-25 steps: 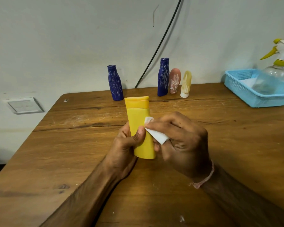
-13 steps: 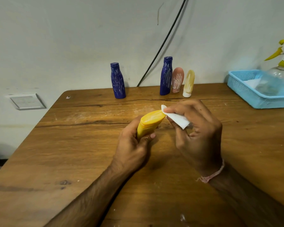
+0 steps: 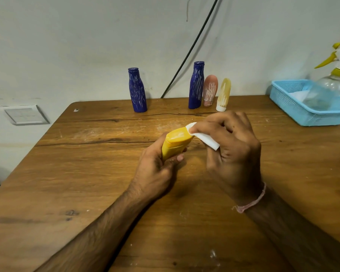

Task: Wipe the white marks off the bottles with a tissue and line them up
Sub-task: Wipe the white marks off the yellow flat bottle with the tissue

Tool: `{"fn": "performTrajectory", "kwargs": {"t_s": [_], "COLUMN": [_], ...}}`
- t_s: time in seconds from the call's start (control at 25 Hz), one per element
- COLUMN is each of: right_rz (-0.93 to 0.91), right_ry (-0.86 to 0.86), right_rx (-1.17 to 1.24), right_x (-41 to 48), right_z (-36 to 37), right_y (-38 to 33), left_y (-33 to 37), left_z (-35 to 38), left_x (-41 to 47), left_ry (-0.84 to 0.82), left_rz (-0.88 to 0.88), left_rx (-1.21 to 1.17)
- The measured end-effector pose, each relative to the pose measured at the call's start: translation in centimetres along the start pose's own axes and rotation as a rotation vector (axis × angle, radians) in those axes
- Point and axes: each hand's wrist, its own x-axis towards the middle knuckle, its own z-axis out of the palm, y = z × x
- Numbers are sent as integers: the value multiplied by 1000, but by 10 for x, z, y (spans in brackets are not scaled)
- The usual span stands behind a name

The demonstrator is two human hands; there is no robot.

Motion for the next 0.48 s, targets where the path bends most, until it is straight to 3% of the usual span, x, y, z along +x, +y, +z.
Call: {"fn": "performTrajectory", "kwargs": {"t_s": [0.2,0.32,0.48], "right_rz": [-55,18,-71], "right_ry": [-25,4,-43], "right_rx": [2,-21,-4], "right_x": [-3,1,-3], "right_z": [0,-2,-2], "right_y": [-6,-3,-13], "left_y": [-5,-3,-8], "left_z": [1,-1,1], "left_x": [1,1,2], "left_ry": [10,-1,28], "left_rz": [7,-3,18], "left_rx": [-22,10,-8]}}
